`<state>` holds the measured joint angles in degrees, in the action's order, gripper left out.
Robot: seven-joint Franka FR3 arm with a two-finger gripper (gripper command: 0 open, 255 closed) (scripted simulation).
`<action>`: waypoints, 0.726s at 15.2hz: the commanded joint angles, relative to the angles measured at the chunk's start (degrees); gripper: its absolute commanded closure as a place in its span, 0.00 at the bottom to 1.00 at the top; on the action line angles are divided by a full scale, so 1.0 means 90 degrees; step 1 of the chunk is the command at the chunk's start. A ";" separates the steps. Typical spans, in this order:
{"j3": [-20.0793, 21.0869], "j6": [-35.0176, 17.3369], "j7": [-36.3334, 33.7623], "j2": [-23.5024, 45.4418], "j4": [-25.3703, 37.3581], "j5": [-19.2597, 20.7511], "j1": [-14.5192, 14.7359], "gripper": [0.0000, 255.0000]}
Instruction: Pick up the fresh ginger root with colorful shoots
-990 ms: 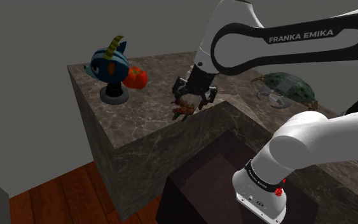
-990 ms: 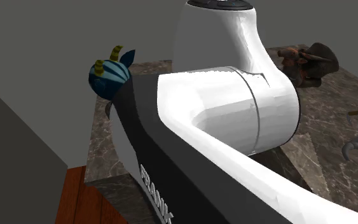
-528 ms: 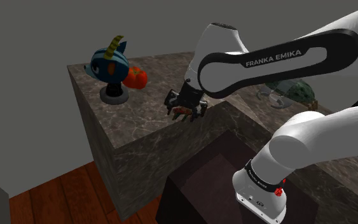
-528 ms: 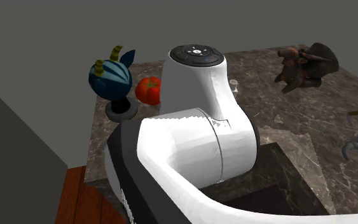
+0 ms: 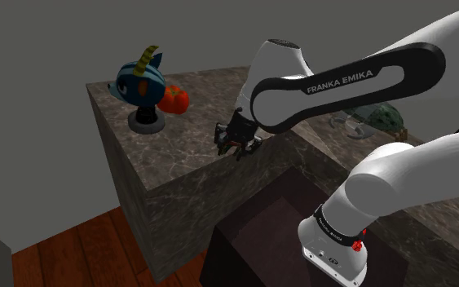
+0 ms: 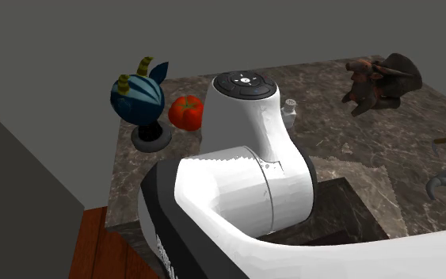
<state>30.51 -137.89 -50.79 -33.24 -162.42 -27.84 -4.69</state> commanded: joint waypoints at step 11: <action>-0.0157 0.0613 -0.0061 -0.0393 0.0227 0.0136 -0.0010 1.00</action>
<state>29.30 -133.18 -51.26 -36.42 -160.80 -26.86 -4.69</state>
